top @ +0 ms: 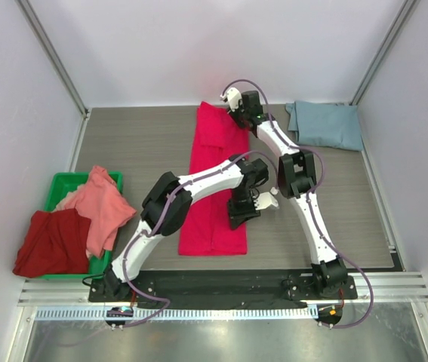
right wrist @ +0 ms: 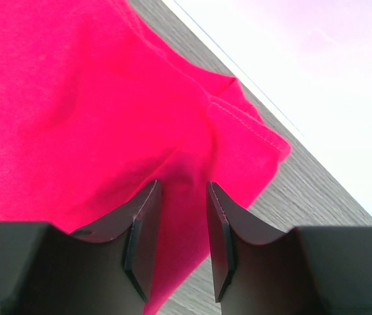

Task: Fold and stack the t-shirts
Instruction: Fold the tshirt

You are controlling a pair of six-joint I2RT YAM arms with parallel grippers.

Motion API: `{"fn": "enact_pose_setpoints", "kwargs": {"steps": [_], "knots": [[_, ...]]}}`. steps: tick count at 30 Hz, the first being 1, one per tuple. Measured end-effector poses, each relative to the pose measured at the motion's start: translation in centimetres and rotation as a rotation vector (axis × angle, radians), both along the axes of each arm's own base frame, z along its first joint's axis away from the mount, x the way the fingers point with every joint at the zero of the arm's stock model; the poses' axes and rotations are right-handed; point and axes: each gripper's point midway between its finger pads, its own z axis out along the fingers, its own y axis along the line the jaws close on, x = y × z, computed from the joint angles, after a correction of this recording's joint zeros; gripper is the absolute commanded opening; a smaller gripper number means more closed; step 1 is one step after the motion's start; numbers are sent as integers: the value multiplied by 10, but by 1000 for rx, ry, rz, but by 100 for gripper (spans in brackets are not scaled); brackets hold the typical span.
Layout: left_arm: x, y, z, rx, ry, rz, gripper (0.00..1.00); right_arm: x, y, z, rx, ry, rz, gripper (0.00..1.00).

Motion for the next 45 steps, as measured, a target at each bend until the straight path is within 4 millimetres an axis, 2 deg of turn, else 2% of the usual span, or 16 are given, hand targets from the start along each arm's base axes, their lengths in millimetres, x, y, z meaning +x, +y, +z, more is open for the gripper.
{"fn": "enact_pose_setpoints", "kwargs": {"steps": [3, 6, 9, 11, 13, 15, 17, 19, 21, 23, 26, 28, 31, 36, 40, 45], "knots": [[3, -5, 14, -30, -25, 17, 36, -1, -4, 2, 0, -5, -9, 44], [8, -8, 52, -89, -82, 30, 36, -15, -12, 15, 10, 23, -33, 45], [13, -5, 114, -184, -179, 82, 43, -39, -17, 52, 72, 49, -82, 47], [15, 6, 163, -263, -249, 157, 57, -65, -21, 101, 167, 60, -123, 47], [22, 27, 210, -363, -300, 321, 58, -91, -23, 154, 274, 43, -149, 48], [35, 64, 240, -417, -325, 525, 56, -128, -26, 204, 378, 39, -158, 48], [54, 104, 249, -447, -312, 771, 56, -166, -27, 243, 463, 36, -137, 48], [70, 139, 236, -438, -252, 1016, 57, -204, -29, 260, 519, 54, -124, 48], [76, 161, 200, -382, -136, 1217, 56, -233, -31, 251, 556, 122, -134, 48], [69, 172, 158, -297, -27, 1345, 56, -261, -30, 217, 582, 249, -158, 48], [40, 179, 103, -169, 115, 1472, 55, -314, -24, 136, 622, 533, -222, 48], [24, 181, 83, -121, 169, 1527, 55, -359, -24, 81, 616, 743, -289, 47], [6, 182, 64, -97, 229, 1603, 53, -425, -17, 32, 604, 987, -338, 46], [-12, 183, 35, -53, 305, 1693, 51, -499, 4, 15, 625, 1206, -316, 46], [-23, 185, 17, -19, 345, 1740, 49, -526, 13, 8, 627, 1281, -303, 46], [-28, 185, 3, 33, 378, 1776, 48, -549, 9, -7, 600, 1345, -361, 46]]}}
